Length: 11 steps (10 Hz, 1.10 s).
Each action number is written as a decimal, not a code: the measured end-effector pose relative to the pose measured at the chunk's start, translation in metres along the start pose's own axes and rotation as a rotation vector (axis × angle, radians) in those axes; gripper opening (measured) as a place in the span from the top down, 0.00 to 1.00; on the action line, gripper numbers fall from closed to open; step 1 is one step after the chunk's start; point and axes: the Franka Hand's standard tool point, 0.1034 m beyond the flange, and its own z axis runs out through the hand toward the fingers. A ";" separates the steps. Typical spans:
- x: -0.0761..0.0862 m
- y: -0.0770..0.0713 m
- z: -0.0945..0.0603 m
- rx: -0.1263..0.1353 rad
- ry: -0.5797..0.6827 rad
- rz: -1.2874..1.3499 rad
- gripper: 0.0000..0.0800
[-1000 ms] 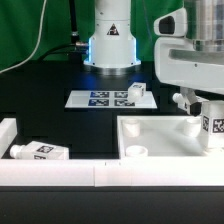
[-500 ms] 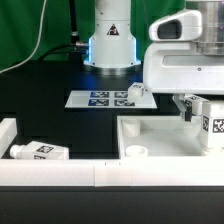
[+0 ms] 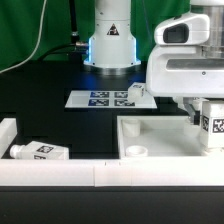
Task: Assemble one leg
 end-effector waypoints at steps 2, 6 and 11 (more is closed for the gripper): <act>0.000 0.000 0.000 0.000 0.000 0.152 0.65; 0.001 -0.004 0.001 0.027 0.000 0.727 0.65; 0.005 -0.005 0.002 0.117 -0.014 1.090 0.65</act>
Offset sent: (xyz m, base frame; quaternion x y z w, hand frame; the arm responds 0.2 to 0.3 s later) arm 0.0069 -0.0064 -0.0007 -0.0489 0.0252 0.2760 0.9596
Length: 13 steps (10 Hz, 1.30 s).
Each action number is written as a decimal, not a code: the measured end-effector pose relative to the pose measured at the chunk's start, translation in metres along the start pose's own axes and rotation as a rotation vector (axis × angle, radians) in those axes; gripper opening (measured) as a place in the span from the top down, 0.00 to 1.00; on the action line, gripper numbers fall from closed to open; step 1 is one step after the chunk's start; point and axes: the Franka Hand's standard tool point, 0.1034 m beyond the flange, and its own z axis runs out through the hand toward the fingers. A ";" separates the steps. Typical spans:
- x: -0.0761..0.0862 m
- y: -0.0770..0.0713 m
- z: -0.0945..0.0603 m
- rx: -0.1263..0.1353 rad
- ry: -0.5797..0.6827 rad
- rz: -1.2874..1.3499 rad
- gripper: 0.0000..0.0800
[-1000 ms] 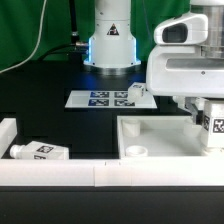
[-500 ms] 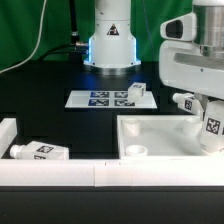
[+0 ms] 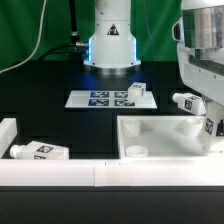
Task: Assemble one leg
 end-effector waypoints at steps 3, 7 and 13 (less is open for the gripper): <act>0.008 -0.001 -0.005 -0.007 -0.001 -0.388 0.32; 0.008 0.002 -0.003 -0.028 0.005 -0.752 0.19; 0.007 -0.001 -0.007 -0.112 0.030 -1.192 0.36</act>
Offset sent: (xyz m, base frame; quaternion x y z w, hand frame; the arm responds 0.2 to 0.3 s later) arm -0.0144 0.0097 0.0010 -0.0539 -0.0202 -0.5084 0.8592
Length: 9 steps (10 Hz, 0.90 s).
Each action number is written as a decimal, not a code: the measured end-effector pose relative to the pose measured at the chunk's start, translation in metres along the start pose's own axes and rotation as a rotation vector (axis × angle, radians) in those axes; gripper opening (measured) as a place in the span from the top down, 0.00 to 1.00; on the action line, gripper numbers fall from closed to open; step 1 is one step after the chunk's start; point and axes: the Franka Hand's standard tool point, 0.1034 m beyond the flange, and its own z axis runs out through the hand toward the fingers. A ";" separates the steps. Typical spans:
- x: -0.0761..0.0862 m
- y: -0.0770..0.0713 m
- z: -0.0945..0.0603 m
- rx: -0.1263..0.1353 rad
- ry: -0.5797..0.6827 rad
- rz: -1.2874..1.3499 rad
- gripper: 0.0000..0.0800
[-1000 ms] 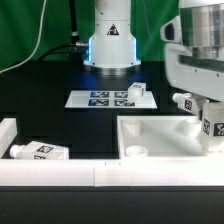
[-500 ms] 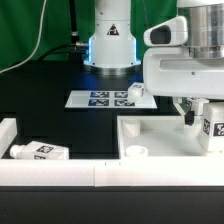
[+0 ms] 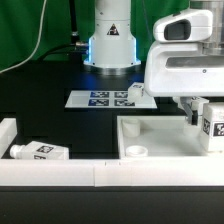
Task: Assemble one leg
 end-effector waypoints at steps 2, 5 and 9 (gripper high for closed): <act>0.000 0.000 0.000 0.000 0.000 0.152 0.65; 0.001 0.000 0.001 0.003 0.005 0.409 0.65; 0.001 -0.003 0.001 0.076 -0.040 1.249 0.65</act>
Offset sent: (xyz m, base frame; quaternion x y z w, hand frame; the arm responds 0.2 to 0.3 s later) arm 0.0000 0.0000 0.0000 0.0000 0.0000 0.1938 0.9810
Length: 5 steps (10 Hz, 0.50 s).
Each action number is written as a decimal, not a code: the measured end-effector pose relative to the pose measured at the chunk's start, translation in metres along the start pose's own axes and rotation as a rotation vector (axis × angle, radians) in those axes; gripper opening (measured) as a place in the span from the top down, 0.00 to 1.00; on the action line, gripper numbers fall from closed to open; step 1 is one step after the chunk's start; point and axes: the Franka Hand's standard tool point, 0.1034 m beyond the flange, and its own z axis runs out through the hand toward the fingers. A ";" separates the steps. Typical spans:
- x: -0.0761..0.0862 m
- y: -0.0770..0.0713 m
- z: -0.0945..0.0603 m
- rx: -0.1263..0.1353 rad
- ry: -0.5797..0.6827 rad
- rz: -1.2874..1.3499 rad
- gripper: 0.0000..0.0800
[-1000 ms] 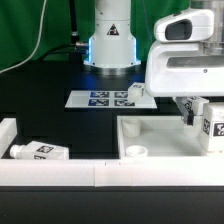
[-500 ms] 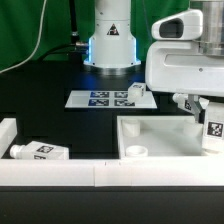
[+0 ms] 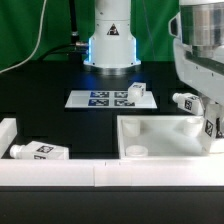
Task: Assemble one leg
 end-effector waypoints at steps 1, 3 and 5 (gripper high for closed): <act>-0.003 0.000 0.000 0.009 0.004 0.040 0.64; -0.002 0.000 0.000 0.009 0.005 0.022 0.55; 0.001 0.001 -0.001 -0.008 0.002 -0.397 0.33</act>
Offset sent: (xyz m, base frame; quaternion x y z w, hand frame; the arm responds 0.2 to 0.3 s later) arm -0.0022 0.0083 0.0089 -0.0277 -0.0330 -0.3437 0.9381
